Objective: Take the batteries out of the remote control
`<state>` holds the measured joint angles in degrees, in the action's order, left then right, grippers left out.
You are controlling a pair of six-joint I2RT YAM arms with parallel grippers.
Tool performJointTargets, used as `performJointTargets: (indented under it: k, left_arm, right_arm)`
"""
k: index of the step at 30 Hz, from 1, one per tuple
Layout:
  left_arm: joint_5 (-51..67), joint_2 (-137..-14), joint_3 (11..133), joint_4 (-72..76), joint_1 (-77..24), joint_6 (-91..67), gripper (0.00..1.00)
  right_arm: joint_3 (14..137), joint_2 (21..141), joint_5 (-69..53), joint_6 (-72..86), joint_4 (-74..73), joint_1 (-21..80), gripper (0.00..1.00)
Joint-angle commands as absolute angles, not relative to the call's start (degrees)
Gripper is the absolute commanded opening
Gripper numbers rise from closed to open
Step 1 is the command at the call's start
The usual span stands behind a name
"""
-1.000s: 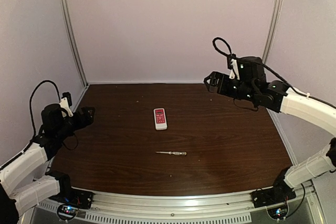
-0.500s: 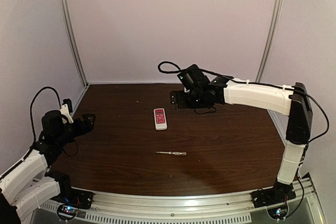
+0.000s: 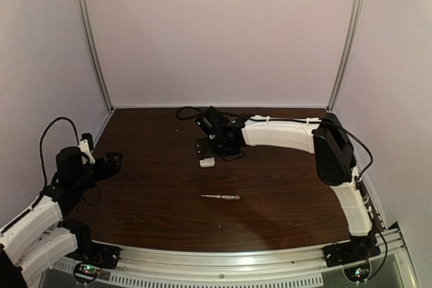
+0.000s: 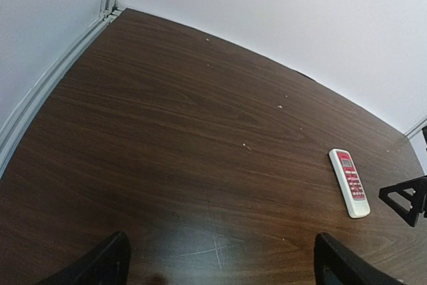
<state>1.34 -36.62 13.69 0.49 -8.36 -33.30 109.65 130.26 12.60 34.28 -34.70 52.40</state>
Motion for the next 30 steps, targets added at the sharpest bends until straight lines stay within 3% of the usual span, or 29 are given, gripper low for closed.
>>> performJointTargets:
  k: [1,15,30]
  left_arm:
    - [-1.3,-35.1,13.0,0.3,-8.6,-32.9,0.97]
    - [-2.0,-34.3,12.5,0.3,-8.6,-33.2,0.97]
    - [-2.1,-36.4,12.7,1.7,-8.6,-33.1,0.97]
  right_arm:
    - [113.1,133.4,12.2,35.9,-35.7,53.1,1.0]
    - [120.6,142.6,13.0,36.2,-36.7,54.1,0.99]
    - [120.3,144.1,16.1,34.8,-39.0,55.0,0.82]
